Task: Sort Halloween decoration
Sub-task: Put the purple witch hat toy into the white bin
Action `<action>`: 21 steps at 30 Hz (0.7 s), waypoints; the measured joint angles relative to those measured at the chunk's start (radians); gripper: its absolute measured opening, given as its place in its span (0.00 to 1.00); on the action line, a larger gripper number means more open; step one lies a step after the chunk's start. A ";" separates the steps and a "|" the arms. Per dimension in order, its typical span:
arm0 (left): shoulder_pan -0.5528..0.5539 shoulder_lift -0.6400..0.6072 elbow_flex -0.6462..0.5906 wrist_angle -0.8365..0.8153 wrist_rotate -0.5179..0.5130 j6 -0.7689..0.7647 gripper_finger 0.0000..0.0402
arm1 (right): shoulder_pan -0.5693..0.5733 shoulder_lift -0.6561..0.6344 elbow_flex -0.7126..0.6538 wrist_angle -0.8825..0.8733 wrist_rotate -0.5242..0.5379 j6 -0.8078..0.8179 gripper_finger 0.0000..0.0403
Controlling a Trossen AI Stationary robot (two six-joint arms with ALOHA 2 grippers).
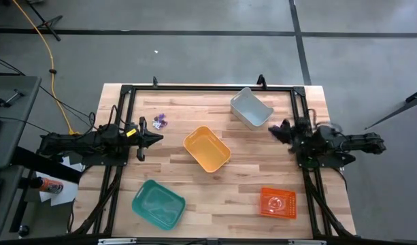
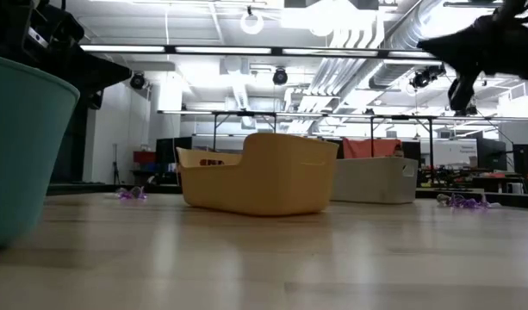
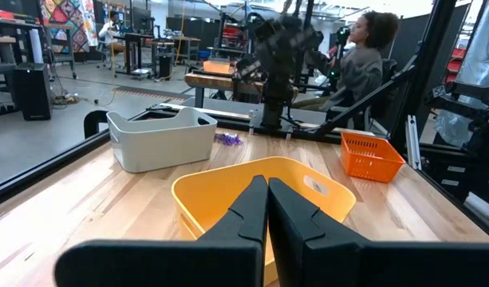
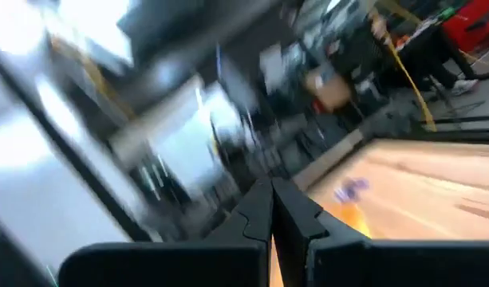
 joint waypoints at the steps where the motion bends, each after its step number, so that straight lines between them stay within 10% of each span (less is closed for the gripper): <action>1: 0.000 0.000 0.000 0.000 0.000 0.000 0.00 | 0.000 0.000 0.000 0.047 0.049 0.048 0.00; 8: 0.000 0.000 0.000 0.000 0.000 0.000 0.00 | -0.037 0.083 0.156 0.066 0.207 -0.061 0.01; 21: 0.000 0.000 0.000 0.000 0.000 0.000 0.00 | -0.233 0.767 0.812 -1.289 0.059 0.239 0.39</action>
